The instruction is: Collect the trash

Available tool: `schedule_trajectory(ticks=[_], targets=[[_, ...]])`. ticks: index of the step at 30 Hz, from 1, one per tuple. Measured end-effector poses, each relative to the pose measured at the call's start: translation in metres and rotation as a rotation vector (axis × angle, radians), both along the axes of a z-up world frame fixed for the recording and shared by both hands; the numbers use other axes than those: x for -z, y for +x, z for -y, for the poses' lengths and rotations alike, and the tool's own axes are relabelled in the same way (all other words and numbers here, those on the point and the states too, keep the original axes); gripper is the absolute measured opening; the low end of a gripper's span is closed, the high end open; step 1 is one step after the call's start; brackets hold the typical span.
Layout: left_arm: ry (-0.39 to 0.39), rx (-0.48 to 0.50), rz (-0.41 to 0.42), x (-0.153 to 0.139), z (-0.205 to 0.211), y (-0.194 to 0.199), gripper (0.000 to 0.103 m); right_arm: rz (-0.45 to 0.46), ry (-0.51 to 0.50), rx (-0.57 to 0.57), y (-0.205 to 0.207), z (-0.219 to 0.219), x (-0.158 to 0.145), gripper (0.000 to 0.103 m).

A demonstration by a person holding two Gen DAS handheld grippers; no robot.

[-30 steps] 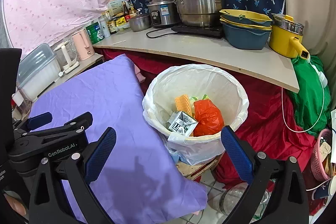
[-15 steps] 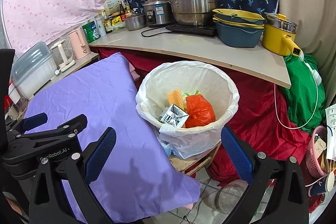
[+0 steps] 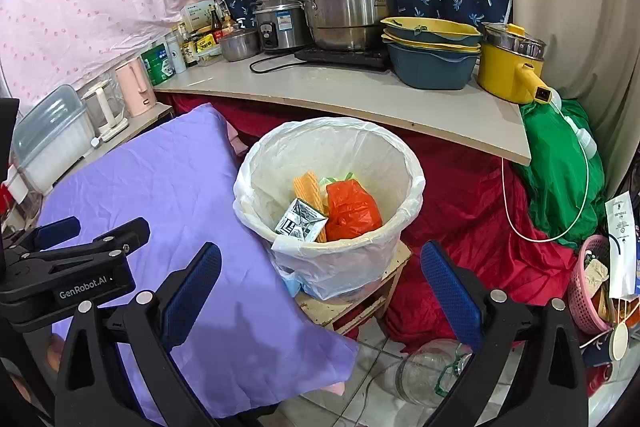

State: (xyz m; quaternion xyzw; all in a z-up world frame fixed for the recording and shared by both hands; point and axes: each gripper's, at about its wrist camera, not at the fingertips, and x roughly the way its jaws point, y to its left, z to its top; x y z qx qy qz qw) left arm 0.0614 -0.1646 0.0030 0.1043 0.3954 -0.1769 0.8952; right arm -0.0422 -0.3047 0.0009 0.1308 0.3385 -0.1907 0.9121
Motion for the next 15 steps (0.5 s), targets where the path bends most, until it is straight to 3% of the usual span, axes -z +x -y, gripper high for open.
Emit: schedule_trajectory(ticks=[15], targets=[[0.014, -0.008, -0.036, 0.01, 0.008, 0.002, 0.096, -0.029, 0.016, 0.012, 0.005, 0.012, 0.014, 0.096]])
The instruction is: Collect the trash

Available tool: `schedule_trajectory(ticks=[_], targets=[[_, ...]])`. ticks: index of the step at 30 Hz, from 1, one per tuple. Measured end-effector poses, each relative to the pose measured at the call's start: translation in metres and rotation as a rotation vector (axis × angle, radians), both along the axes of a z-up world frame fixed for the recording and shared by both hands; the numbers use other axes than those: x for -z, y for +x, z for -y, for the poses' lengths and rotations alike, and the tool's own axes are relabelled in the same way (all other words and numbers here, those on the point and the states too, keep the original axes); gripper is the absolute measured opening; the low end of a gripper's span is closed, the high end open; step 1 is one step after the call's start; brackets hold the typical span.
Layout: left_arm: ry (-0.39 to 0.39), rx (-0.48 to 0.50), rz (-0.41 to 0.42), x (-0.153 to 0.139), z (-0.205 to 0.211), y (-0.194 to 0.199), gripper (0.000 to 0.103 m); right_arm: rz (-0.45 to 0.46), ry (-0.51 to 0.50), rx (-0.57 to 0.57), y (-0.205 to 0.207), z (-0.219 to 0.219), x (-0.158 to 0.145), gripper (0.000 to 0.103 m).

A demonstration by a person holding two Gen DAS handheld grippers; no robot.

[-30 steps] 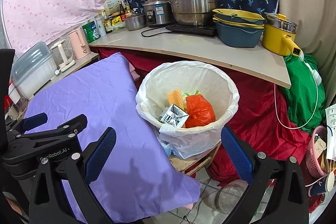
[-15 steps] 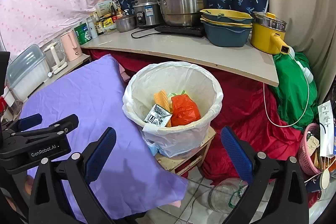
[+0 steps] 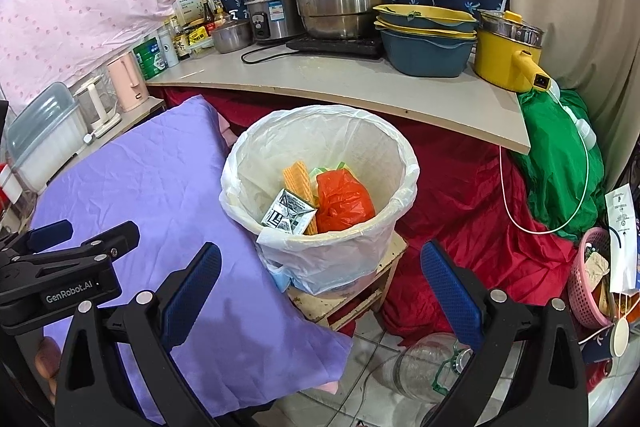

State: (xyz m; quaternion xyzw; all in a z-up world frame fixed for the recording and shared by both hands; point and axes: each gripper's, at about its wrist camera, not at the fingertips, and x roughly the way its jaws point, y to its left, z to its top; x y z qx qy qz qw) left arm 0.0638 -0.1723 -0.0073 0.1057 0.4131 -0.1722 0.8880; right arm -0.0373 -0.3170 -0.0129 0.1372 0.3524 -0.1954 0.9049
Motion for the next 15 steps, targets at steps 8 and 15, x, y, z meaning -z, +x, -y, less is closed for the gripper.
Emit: schedule_trajectory(ticks=[8, 15], targets=[[0.014, -0.004, 0.012, 0.0029, 0.0023, -0.0017, 0.096, -0.007, 0.001, 0.002, 0.0016, -0.0001, 0.0042, 0.096], [0.022, 0.002, 0.02, 0.0034, 0.0038, -0.0038, 0.096, -0.011, 0.004, 0.002, 0.0024, 0.0007, 0.0072, 0.096]])
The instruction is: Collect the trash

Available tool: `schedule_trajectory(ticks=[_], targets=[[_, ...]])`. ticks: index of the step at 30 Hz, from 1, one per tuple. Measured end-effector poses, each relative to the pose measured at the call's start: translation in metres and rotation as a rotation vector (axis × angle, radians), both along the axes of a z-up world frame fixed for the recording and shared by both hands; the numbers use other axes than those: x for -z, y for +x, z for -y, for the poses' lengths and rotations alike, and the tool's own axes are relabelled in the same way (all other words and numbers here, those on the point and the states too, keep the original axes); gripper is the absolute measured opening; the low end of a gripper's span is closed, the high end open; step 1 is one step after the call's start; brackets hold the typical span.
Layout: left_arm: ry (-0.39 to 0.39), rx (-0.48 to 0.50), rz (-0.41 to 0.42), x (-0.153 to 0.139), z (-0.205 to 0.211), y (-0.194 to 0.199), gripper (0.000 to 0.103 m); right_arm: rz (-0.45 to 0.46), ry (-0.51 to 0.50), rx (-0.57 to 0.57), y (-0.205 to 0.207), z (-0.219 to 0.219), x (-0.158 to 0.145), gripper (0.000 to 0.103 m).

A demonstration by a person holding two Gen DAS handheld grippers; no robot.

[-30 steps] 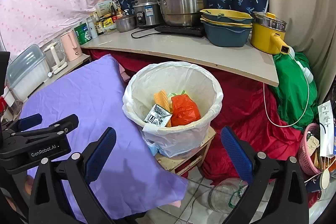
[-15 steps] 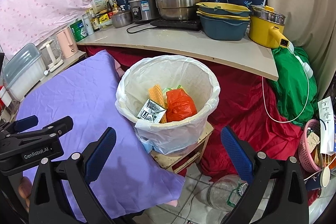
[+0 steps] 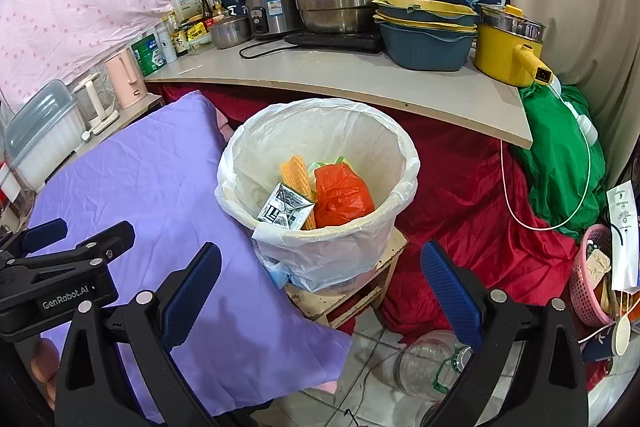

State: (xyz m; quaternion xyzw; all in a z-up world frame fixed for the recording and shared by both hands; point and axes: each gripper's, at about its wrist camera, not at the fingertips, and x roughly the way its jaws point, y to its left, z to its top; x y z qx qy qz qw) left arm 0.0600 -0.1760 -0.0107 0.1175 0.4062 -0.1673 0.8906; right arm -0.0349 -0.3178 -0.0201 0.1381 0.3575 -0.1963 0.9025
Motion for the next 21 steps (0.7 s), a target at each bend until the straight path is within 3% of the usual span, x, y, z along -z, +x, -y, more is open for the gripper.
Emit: schedule_trajectory(ticks=[21], targets=[[0.007, -0.005, 0.042, -0.0058, 0.0011, -0.0045, 0.096, 0.006, 0.0, -0.019, 0.0048, -0.0063, -0.0013, 0.096]])
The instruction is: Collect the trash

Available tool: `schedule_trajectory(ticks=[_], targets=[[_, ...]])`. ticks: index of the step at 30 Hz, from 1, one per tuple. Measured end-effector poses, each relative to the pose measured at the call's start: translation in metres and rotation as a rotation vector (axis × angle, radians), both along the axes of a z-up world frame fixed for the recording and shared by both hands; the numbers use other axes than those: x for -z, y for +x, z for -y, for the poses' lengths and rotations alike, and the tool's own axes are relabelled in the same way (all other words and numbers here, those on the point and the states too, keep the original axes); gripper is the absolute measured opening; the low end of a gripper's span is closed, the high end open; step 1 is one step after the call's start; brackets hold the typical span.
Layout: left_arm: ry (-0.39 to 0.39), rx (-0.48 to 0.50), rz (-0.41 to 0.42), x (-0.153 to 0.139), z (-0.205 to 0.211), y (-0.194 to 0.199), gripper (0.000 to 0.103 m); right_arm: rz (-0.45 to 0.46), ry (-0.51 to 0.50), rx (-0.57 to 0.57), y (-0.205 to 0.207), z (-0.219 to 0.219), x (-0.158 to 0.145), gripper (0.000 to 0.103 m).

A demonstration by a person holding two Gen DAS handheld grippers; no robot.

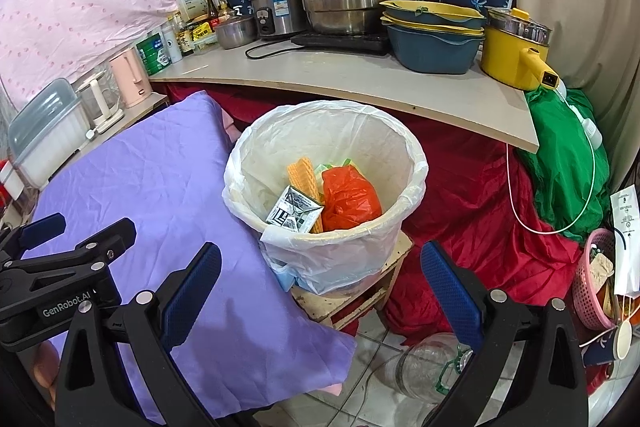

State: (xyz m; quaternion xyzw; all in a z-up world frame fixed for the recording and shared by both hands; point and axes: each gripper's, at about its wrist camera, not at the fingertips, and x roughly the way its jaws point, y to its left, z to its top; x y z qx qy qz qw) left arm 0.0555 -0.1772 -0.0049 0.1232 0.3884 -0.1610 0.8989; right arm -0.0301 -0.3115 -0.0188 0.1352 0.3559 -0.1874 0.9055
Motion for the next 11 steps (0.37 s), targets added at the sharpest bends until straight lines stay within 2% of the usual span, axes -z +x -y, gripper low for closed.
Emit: schedule_trajectory(ticks=[11], targets=[[0.001, -0.016, 0.016, -0.0019, -0.0035, 0.0047, 0.096, 0.003, -0.002, -0.017, 0.0069, -0.0023, -0.0018, 0.096]])
